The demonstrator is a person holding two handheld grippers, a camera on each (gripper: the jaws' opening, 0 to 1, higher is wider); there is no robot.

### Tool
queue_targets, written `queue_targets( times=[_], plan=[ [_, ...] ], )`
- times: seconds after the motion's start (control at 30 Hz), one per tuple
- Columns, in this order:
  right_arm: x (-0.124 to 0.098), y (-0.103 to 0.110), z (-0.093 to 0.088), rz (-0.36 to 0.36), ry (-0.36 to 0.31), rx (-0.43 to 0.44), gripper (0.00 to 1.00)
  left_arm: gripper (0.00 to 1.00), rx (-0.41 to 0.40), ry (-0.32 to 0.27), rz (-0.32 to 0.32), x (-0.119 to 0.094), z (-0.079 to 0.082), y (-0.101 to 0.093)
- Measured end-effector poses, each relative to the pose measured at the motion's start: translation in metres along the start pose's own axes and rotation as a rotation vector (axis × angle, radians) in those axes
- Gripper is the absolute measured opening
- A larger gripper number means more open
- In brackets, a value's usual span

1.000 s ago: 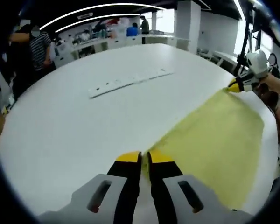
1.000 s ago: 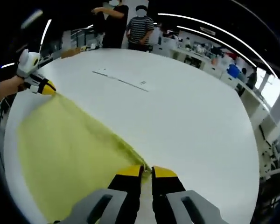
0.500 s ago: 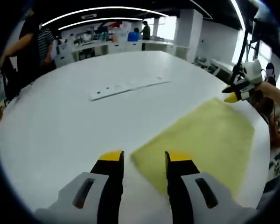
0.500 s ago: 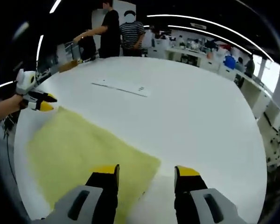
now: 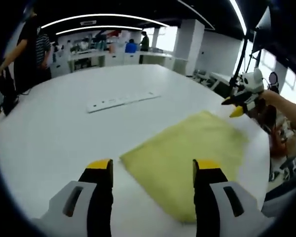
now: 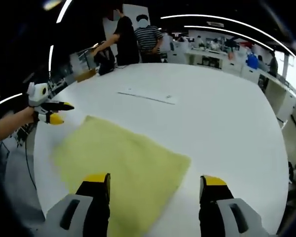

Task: Fold the garment on the visible template until the final outline fits inside the template.

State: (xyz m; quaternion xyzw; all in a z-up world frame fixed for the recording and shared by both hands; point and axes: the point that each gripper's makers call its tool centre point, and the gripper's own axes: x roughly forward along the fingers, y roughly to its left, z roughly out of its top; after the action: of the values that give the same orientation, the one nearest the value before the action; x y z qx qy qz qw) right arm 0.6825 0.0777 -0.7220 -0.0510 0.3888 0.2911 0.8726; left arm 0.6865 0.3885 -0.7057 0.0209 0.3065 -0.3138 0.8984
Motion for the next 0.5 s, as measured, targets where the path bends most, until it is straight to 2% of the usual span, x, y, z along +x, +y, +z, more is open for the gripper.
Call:
queue_targets(
  times=[0.13, 0.2, 0.5],
  plan=[
    [-0.012, 0.013, -0.007, 0.024, 0.003, -0.016, 0.8, 0.67, -0.005, -0.012, -0.023, -0.01, -0.004, -0.011],
    [-0.019, 0.02, -0.013, 0.037, 0.012, -0.024, 0.81, 0.68, 0.026, 0.002, -0.028, -0.016, -0.008, -0.017],
    [-0.035, 0.038, -0.041, 0.079, 0.052, -0.069, 0.74, 0.68, 0.036, 0.017, -0.059, -0.035, -0.028, -0.042]
  ],
)
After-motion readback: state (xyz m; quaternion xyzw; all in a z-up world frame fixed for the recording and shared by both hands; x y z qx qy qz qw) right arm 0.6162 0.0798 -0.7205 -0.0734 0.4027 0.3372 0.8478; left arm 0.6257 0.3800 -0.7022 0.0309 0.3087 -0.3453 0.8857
